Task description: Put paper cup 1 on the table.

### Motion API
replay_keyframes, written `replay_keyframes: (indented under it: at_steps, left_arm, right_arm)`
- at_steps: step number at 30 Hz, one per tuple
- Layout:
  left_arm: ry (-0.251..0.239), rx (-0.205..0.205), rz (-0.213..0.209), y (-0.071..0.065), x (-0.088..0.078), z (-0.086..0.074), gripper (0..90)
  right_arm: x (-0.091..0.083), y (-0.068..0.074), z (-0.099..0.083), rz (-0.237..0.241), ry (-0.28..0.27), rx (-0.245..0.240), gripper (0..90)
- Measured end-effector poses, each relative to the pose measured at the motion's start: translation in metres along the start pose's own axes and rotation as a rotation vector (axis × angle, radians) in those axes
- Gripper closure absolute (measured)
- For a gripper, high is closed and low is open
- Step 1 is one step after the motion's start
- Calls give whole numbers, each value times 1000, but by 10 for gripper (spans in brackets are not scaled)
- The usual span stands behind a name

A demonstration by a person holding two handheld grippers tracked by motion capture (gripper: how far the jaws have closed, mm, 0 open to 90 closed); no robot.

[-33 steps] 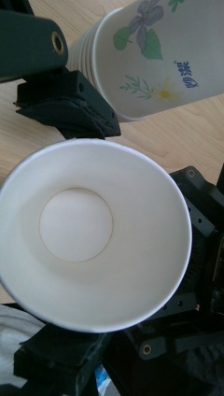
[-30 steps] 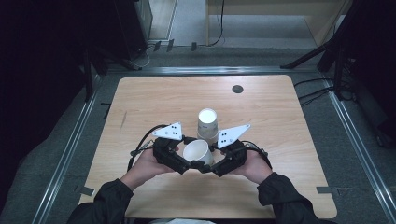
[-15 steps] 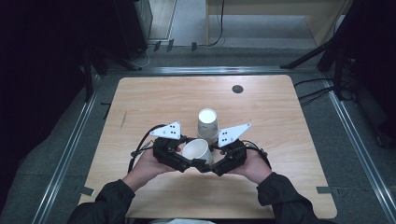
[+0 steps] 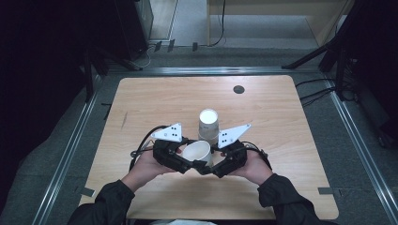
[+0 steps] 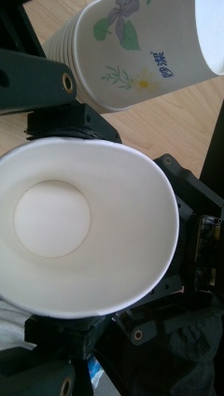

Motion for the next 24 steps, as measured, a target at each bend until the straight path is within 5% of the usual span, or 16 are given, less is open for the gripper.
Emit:
replay_keyframes:
  at_steps: [7, 14, 24]
  left_arm:
    - [-4, 11, -1, 0, -3, 1, 286]
    - [-23, 7, 13, 5, -13, 3, 286]
    - [-30, 2, 78, 11, -26, 0, 285]
  right_arm:
    - [3, -1, -2, -17, 31, 7, 244]
    - [7, 1, -7, -57, 79, -40, 217]
    - [9, -1, -13, -131, 118, -53, 199]
Point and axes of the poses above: each handheld gripper's, and its own axes: x roughly forward along the jaws, z roughly out of its top, y roughly to its left, the point moved 4 cm from there along x, roughly forward along the jaws, and after that the axes turned 8 degrees about -x, right-handed, at the moved point
